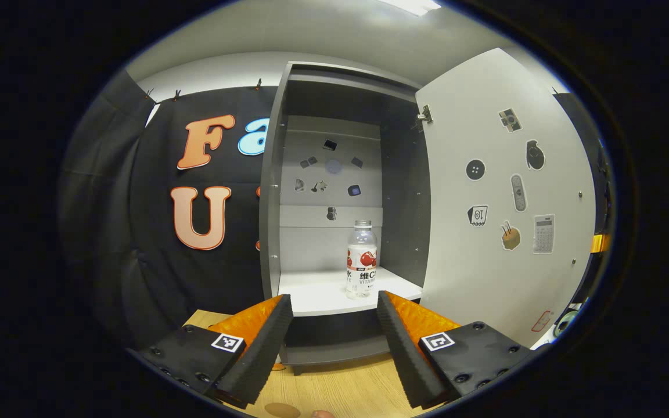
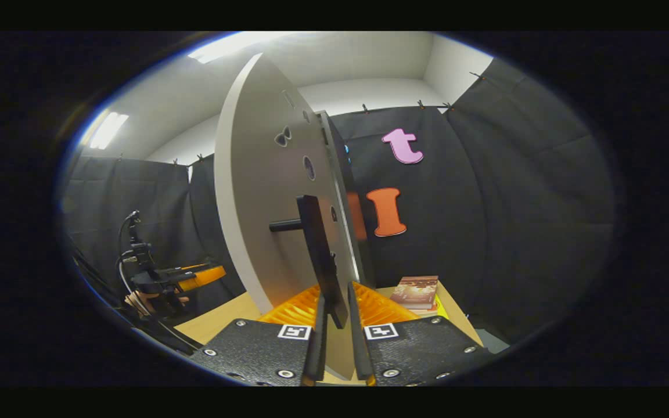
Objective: Open the cabinet door with the right hand, grasp the bottle in the cabinet with the left hand and place it on the coaster, then close the cabinet door with the right hand.
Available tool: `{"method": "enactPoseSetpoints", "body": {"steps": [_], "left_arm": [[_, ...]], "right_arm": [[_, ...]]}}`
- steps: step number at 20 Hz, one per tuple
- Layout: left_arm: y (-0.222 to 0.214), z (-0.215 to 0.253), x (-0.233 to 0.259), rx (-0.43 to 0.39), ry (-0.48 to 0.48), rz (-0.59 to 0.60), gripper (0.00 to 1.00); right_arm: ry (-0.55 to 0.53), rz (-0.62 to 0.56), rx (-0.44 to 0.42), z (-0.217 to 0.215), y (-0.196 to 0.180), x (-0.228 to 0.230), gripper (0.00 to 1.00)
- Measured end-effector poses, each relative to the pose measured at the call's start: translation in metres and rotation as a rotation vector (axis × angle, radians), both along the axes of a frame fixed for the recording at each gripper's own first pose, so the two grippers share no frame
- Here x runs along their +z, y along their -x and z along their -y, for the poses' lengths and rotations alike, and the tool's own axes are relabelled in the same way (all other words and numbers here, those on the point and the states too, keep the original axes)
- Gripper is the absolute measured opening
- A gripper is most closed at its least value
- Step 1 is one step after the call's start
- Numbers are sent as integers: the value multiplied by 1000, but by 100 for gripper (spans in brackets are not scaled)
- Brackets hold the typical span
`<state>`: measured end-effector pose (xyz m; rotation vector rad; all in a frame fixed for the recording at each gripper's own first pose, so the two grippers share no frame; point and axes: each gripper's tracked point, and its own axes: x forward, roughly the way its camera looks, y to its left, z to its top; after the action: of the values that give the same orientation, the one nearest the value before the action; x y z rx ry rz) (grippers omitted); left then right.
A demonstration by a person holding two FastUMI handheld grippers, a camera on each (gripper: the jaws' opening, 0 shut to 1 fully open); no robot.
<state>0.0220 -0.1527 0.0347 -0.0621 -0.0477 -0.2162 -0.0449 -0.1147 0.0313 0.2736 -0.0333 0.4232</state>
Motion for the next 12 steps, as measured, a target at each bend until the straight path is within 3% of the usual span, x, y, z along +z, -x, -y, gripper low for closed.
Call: {"method": "enactPoseSetpoints", "body": {"steps": [2,3,4,5,7,9,11,12], "left_arm": [[1,4,-1,-8,4,-2,93],[1,4,-1,-11,4,-5,95],[0,4,-3,-17,3,-9,95],[1,5,-4,-21,4,-10,92],[3,6,-4,-31,6,-14,95],[3,6,-5,-43,6,-13,95],[1,7,-3,-53,10,-11,95],[0,7,-4,-59,15,-13,95]], "right_arm": [[0,-1,-33,2,1,1,24],[1,-4,-55,4,3,0,20],[5,-4,-74,4,6,1,23],[14,-4,-97,7,8,0,25],[38,-12,-137,12,18,1,37],[70,-17,-182,14,24,-1,40],[92,-19,-216,14,36,0,53],[98,-19,-230,13,45,0,54]]}}
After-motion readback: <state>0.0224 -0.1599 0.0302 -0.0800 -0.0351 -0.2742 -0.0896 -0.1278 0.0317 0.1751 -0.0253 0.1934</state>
